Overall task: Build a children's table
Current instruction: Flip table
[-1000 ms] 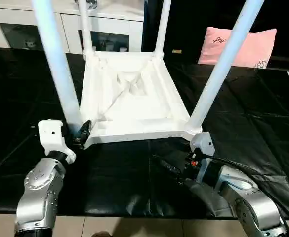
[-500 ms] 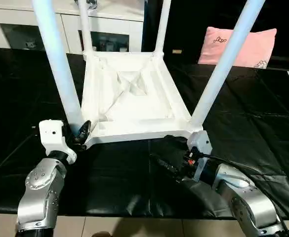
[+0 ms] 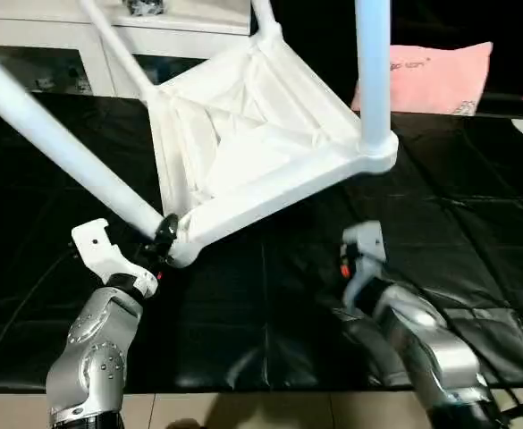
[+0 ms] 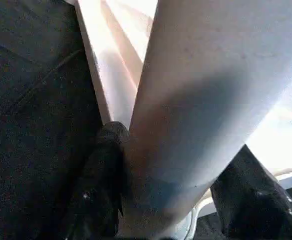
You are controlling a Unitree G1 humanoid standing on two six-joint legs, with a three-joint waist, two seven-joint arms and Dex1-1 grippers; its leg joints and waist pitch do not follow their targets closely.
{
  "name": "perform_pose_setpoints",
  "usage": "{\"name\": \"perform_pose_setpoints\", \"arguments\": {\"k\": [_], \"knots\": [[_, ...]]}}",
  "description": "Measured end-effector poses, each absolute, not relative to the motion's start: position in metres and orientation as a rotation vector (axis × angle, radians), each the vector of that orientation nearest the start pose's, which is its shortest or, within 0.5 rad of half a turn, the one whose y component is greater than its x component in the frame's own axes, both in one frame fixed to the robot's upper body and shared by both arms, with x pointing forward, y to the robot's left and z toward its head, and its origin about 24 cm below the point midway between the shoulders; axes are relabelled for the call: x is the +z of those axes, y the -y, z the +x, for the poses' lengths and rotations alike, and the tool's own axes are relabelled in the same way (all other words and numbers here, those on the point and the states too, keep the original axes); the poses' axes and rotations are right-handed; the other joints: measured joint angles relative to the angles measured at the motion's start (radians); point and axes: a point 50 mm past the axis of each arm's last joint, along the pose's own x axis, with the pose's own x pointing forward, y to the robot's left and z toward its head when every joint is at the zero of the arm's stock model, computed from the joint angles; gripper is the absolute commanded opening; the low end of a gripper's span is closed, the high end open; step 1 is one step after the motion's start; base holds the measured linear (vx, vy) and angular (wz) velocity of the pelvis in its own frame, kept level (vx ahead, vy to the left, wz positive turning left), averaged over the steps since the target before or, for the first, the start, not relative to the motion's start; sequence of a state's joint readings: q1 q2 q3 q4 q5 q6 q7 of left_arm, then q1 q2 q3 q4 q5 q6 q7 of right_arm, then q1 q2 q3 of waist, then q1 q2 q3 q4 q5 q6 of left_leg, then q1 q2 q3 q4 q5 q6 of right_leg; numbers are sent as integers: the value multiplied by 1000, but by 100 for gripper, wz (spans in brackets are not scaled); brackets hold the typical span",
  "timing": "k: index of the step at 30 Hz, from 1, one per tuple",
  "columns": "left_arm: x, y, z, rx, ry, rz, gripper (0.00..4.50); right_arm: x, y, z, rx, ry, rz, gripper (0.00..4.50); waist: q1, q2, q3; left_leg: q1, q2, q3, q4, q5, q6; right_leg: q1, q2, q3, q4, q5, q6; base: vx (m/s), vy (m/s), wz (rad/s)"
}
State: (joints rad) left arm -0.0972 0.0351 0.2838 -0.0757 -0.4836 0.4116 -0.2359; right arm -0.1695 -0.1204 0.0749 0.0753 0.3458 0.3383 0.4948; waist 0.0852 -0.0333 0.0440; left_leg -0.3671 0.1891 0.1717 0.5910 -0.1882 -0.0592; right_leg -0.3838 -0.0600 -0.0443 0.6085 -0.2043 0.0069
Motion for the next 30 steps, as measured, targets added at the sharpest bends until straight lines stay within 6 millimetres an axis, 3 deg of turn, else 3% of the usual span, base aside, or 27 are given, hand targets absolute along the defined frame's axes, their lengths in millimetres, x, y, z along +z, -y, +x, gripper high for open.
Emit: {"name": "perform_pose_setpoints", "arguments": {"k": [8, 16, 30], "knots": [[58, -189, 263, -143, -131, -462, 224, 55, 101, 290, 641, -159, 429, 450, 4, 0, 0, -1, 0, 1, 0, 0, 0, -1, 0, 1, 1, 1, -3, 0, 0, 0], [58, -190, 262, -147, -142, -455, 224, 48, 97, 302, 597, -184, 576, 450, -2, 0, 0, 0, 0, 1, 0, 0, 0, -1, 0, 2, 2, 1, -3, 0, 0, 0], [58, -189, 262, -168, -145, -456, 224, 49, 86, 327, 551, -200, 812, 450, 3, 0, 0, -1, 0, 2, 0, 0, 0, -2, 0, 2, 2, 2, -4, 0, 0, 0]]}}
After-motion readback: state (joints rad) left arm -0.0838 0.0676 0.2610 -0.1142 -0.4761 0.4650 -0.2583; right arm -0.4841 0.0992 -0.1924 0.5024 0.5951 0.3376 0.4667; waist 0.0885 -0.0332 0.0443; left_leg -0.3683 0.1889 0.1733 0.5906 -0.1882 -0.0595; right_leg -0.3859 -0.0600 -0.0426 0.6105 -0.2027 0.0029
